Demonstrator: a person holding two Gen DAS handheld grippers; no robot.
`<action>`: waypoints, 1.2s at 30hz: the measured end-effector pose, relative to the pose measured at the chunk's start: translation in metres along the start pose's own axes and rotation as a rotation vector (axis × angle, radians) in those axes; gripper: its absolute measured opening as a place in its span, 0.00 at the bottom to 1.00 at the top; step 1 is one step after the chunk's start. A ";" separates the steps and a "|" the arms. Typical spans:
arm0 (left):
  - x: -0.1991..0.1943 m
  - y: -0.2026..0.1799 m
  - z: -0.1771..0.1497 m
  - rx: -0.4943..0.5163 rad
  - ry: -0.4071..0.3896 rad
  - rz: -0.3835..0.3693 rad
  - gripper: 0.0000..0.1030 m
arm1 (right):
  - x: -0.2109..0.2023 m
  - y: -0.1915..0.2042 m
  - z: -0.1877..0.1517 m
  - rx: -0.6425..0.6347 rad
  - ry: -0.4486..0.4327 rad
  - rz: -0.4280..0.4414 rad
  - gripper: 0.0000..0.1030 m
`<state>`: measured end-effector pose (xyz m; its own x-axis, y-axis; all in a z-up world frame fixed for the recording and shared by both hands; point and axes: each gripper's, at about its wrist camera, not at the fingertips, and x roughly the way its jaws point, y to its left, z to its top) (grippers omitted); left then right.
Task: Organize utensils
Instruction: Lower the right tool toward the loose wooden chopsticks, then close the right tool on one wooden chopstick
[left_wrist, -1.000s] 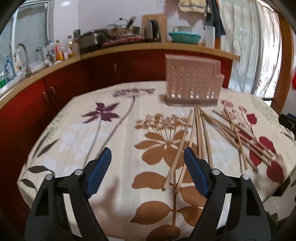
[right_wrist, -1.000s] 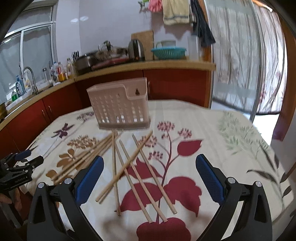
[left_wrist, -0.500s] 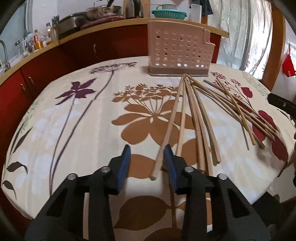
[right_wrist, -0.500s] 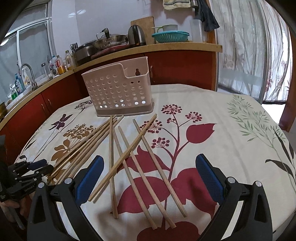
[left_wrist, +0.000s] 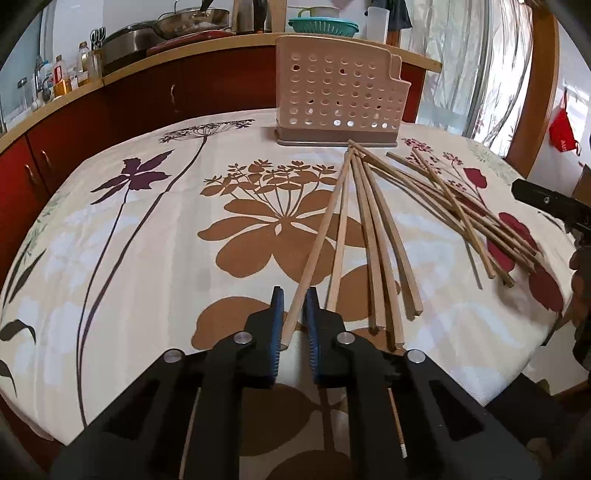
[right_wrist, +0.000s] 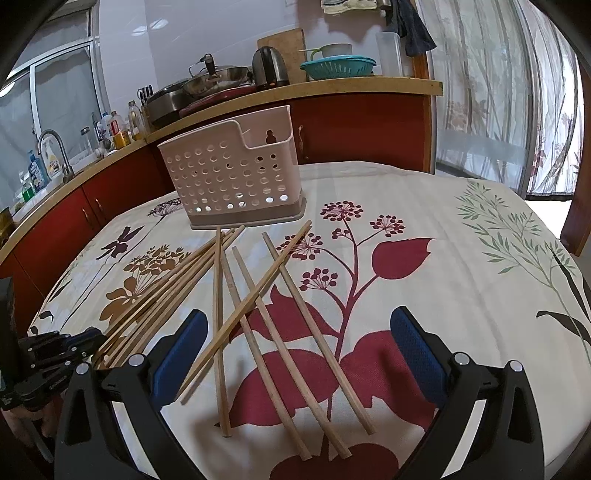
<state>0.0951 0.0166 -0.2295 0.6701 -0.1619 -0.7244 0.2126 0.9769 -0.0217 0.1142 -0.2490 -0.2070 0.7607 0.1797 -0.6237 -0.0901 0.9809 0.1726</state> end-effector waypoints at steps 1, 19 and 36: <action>-0.001 -0.001 -0.001 -0.001 -0.003 0.003 0.12 | 0.000 0.000 0.000 0.000 0.000 0.000 0.94; -0.007 -0.002 -0.002 -0.020 -0.032 0.000 0.06 | -0.009 0.012 -0.011 -0.102 -0.042 0.027 0.60; -0.008 0.009 -0.003 -0.041 -0.036 0.022 0.06 | -0.005 0.035 -0.027 -0.126 -0.008 0.096 0.46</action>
<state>0.0898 0.0275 -0.2260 0.6995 -0.1441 -0.7000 0.1687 0.9851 -0.0342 0.0899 -0.2140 -0.2185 0.7494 0.2734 -0.6031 -0.2427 0.9608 0.1339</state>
